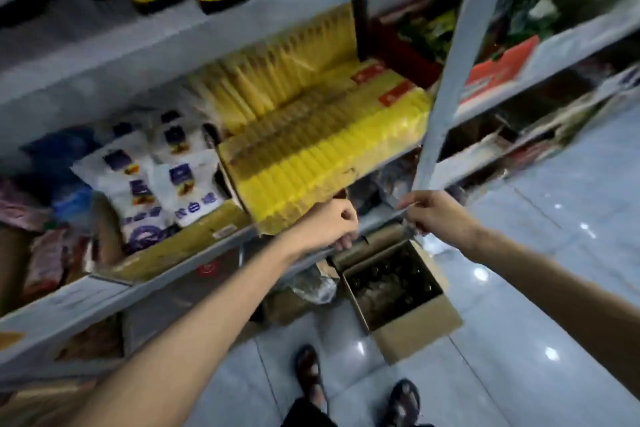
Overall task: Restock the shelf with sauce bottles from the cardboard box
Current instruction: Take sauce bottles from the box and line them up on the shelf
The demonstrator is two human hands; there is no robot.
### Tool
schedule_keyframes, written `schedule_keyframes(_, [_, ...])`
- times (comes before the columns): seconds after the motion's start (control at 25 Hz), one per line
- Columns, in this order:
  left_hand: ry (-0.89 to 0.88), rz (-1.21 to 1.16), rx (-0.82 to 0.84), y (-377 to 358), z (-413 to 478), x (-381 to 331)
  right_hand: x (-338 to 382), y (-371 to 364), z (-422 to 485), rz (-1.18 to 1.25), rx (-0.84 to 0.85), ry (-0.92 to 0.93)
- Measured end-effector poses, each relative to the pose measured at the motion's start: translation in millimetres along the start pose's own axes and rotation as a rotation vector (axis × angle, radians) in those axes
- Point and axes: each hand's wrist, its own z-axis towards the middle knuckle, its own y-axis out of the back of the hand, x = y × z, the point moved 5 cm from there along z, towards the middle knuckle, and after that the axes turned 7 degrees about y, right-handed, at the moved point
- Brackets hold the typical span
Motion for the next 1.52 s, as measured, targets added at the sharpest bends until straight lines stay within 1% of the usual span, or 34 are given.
schedule_keyframes(0.12, [0.128, 0.010, 0.126, -74, 80, 38, -120, 9, 6, 0.017, -0.028, -0.217])
schedule_keyframes(0.2, [0.216, 0.011, 0.115, -116, 126, 75, -186, 5, 12, -0.055, -0.044, -0.333])
schedule_keyframes(0.28, [0.318, 0.003, 0.120, -171, 191, 134, -272, -13, 26, -0.140, -0.022, -0.421])
schedule_keyframes(0.36, [0.449, -0.062, 0.135, -229, 257, 206, -366, -49, 44, -0.247, 0.056, -0.492])
schedule_keyframes(0.4, [0.506, -0.082, 0.126, -256, 289, 245, -412, -71, 57, -0.336, 0.106, -0.495])
schedule_keyframes(0.48, [0.613, -0.079, 0.079, -305, 350, 323, -498, -114, 87, -0.533, 0.175, -0.442])
schedule_keyframes(0.56, [0.775, -0.180, 0.069, -338, 388, 379, -557, -147, 123, -0.679, 0.170, -0.350])
schedule_keyframes(0.6, [0.828, -0.231, 0.065, -356, 408, 408, -588, -164, 143, -0.742, 0.166, -0.324])
schedule_keyframes(0.68, [0.895, -0.277, 0.010, -384, 443, 456, -640, -193, 179, -0.887, 0.204, -0.306])
schedule_keyframes(0.72, [0.914, -0.262, -0.023, -393, 451, 471, -662, -206, 189, -0.944, 0.262, -0.321])
schedule_keyframes(0.8, [0.880, -0.161, -0.116, -402, 458, 488, -696, -225, 199, -0.984, 0.363, -0.370])
schedule_keyframes(0.88, [0.834, -0.032, -0.152, -402, 457, 499, -712, -229, 203, -1.033, 0.408, -0.379])
schedule_keyframes(0.96, [0.809, 0.011, -0.143, -397, 456, 503, -713, -225, 210, -1.088, 0.416, -0.310])
schedule_keyframes(1.0, [0.799, 0.004, -0.093, -398, 459, 509, -710, -221, 210, -1.111, 0.428, -0.278])
schedule_keyframes(1.08, [0.845, -0.037, -0.003, -394, 463, 512, -702, -212, 209, -1.099, 0.408, -0.254])
schedule_keyframes(1.12, [0.866, -0.098, 0.019, -391, 464, 510, -695, -206, 208, -1.059, 0.383, -0.255])
schedule_keyframes(1.2, [0.847, -0.120, 0.011, -385, 459, 504, -674, -195, 201, -0.953, 0.321, -0.247])
schedule_keyframes(1.28, [0.783, -0.100, -0.036, -371, 449, 491, -644, -182, 191, -0.875, 0.275, -0.197])
schedule_keyframes(1.4, [0.695, -0.148, -0.091, -343, 427, 436, -576, -153, 179, -0.740, 0.193, -0.123])
schedule_keyframes(1.48, [0.570, -0.192, -0.055, -322, 408, 386, -519, -125, 170, -0.673, 0.133, -0.086])
schedule_keyframes(1.52, [0.488, -0.213, -0.002, -315, 399, 361, -490, -110, 165, -0.639, 0.092, -0.069])
